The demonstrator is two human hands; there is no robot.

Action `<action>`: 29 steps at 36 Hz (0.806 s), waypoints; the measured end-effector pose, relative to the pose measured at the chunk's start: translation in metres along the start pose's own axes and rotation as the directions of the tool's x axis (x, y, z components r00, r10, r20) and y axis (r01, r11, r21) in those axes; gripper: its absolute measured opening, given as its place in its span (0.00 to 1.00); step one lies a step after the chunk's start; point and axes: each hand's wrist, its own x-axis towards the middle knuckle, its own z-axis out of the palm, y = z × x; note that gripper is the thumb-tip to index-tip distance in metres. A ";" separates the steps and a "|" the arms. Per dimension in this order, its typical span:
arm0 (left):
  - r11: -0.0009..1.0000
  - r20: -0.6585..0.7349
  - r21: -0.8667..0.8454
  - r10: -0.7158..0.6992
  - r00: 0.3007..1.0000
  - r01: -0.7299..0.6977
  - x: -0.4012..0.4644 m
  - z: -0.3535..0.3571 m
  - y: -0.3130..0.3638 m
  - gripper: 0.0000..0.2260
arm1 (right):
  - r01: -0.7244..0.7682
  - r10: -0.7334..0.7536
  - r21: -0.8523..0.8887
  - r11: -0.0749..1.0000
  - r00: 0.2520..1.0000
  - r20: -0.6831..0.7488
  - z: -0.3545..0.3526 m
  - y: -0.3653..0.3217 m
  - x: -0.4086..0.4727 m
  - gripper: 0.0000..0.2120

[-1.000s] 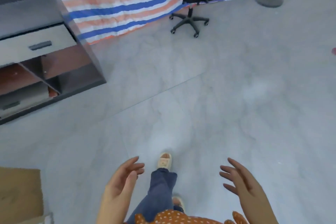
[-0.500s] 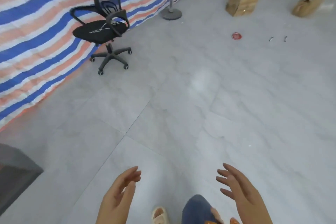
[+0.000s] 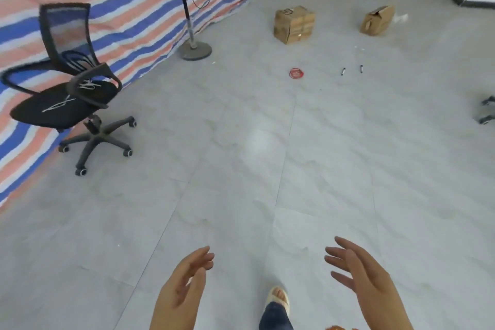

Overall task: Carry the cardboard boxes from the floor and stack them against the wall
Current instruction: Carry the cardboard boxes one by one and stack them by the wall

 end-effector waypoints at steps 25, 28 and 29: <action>0.989 -0.079 -0.143 0.026 0.997 -0.037 0.458 0.010 0.150 0.15 | 0.003 0.008 -0.085 0.996 0.991 0.133 0.210 -0.175 0.403 0.31; 0.994 -0.022 -0.108 0.029 0.999 -0.031 0.516 0.012 0.167 0.14 | 0.024 -0.012 -0.091 0.996 0.991 0.132 0.239 -0.192 0.447 0.05; 0.996 0.004 -0.088 0.021 1.000 -0.021 0.532 0.015 0.170 0.14 | 0.023 -0.010 -0.113 0.993 0.993 0.114 0.246 -0.199 0.460 0.11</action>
